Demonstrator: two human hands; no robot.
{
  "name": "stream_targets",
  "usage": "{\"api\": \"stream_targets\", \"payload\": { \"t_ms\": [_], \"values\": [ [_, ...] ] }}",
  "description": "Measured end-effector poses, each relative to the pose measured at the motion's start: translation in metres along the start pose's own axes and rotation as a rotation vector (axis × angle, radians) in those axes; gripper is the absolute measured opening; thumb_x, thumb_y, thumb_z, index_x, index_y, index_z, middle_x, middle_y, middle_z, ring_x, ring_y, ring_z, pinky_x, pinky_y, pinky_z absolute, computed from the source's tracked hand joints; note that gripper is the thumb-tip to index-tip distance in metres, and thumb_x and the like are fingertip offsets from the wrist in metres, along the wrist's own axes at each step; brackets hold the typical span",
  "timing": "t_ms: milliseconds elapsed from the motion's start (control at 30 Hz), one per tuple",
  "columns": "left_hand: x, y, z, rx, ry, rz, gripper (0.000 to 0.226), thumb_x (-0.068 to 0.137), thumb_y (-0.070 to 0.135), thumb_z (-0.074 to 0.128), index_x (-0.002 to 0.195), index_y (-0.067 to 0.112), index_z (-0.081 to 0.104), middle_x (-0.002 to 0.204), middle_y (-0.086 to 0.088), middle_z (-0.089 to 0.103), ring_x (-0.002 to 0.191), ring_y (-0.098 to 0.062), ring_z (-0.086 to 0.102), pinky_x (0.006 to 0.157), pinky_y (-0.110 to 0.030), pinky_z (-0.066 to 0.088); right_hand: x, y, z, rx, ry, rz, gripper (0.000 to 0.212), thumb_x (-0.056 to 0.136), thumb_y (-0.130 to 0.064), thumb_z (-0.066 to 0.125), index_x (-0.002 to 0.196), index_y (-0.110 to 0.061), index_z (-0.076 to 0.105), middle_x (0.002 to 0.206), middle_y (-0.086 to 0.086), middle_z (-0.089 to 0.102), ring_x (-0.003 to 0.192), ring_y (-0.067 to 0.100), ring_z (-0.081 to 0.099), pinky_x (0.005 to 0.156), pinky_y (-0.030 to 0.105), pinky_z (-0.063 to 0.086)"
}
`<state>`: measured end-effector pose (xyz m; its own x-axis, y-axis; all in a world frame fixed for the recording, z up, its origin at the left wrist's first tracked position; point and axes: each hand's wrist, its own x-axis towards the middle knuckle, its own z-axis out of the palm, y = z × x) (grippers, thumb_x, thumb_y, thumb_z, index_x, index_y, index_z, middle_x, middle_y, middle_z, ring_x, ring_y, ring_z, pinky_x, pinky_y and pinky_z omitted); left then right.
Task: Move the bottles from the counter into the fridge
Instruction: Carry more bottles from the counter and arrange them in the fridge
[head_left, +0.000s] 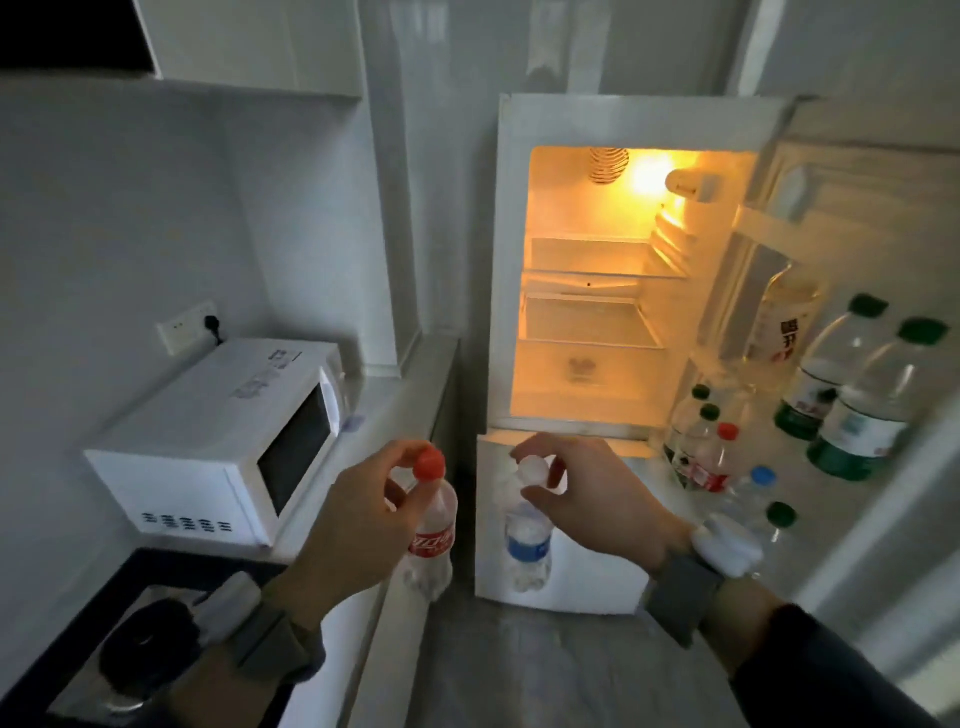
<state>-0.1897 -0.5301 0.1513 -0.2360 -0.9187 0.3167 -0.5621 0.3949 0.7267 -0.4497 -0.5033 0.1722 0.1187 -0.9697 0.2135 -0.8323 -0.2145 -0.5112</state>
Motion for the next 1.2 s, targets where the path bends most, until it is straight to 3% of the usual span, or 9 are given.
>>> {"api": "stream_targets", "payload": {
  "t_ms": [67,167,267,400,567,700,867,1033,1200],
  "values": [
    [0.016,0.003,0.003,-0.014,-0.025,0.042,0.023,0.095,0.047,0.063,0.117,0.039,0.062,0.104,0.054,0.049,0.084,-0.01,0.069,0.079,-0.022,0.056,0.002,0.001,-0.008,-0.005,0.028,0.028,0.033,0.09,-0.031,0.071,0.122,-0.038,0.065,0.112,-0.021,0.069,0.083,-0.002,0.062,0.075,0.019,0.046],
    [0.046,0.008,0.015,-0.027,-0.037,0.123,0.019,0.097,0.038,0.065,0.115,0.04,0.06,0.096,0.034,0.059,0.081,-0.008,0.067,0.07,-0.018,0.054,0.008,0.008,-0.022,-0.011,0.141,0.097,0.033,0.09,-0.028,0.072,0.121,-0.038,0.065,0.109,-0.02,0.07,0.082,0.002,0.063,0.075,0.026,0.053],
    [0.08,0.021,0.034,-0.075,-0.113,0.183,0.022,0.099,0.033,0.063,0.119,0.039,0.059,0.099,0.024,0.064,0.081,-0.006,0.066,0.066,-0.013,0.05,0.009,0.027,-0.037,-0.036,0.213,0.186,0.036,0.09,-0.028,0.072,0.122,-0.041,0.064,0.105,-0.022,0.069,0.084,0.0,0.063,0.076,0.026,0.055],
    [0.126,0.034,0.066,-0.164,-0.183,0.288,0.028,0.098,0.031,0.062,0.125,0.036,0.059,0.114,0.02,0.067,0.089,-0.006,0.068,0.077,-0.022,0.056,0.012,0.05,-0.061,-0.068,0.296,0.224,0.036,0.089,-0.028,0.073,0.122,-0.041,0.064,0.101,-0.018,0.07,0.084,0.001,0.062,0.074,0.027,0.054],
    [0.17,0.053,0.112,-0.244,-0.187,0.327,0.031,0.097,0.025,0.066,0.124,0.038,0.06,0.116,0.021,0.066,0.083,-0.012,0.07,0.077,-0.035,0.058,0.026,0.085,-0.092,-0.122,0.339,0.249,0.037,0.09,-0.029,0.073,0.124,-0.041,0.063,0.1,-0.018,0.068,0.087,0.001,0.061,0.077,0.033,0.056],
    [0.202,0.068,0.138,-0.283,-0.172,0.358,0.031,0.097,0.025,0.067,0.122,0.042,0.059,0.114,0.026,0.063,0.074,-0.012,0.069,0.068,-0.026,0.052,0.041,0.108,-0.119,-0.133,0.341,0.257,0.039,0.092,-0.032,0.071,0.128,-0.041,0.061,0.106,-0.019,0.066,0.091,0.001,0.059,0.081,0.034,0.056],
    [0.241,0.089,0.159,-0.312,-0.18,0.357,0.03,0.098,0.025,0.066,0.123,0.04,0.06,0.117,0.02,0.064,0.079,-0.012,0.069,0.068,-0.026,0.05,0.051,0.124,-0.14,-0.159,0.399,0.247,0.036,0.093,-0.032,0.071,0.127,-0.043,0.061,0.106,-0.023,0.064,0.092,-0.002,0.059,0.073,0.019,0.05],
    [0.297,0.122,0.179,-0.393,-0.192,0.448,0.029,0.097,0.02,0.067,0.119,0.037,0.061,0.117,0.017,0.065,0.076,-0.014,0.07,0.068,-0.025,0.047,0.062,0.136,-0.163,-0.213,0.491,0.3,0.038,0.093,-0.036,0.07,0.128,-0.044,0.059,0.105,-0.021,0.063,0.093,-0.002,0.059,0.08,0.03,0.056],
    [0.356,0.147,0.203,-0.467,-0.207,0.546,0.025,0.097,0.022,0.068,0.118,0.033,0.061,0.116,0.014,0.066,0.08,-0.017,0.071,0.071,-0.041,0.055,0.073,0.145,-0.181,-0.289,0.583,0.389,0.038,0.091,-0.04,0.07,0.128,-0.046,0.059,0.111,-0.023,0.063,0.102,-0.001,0.059,0.086,0.025,0.055]
  ]
}}
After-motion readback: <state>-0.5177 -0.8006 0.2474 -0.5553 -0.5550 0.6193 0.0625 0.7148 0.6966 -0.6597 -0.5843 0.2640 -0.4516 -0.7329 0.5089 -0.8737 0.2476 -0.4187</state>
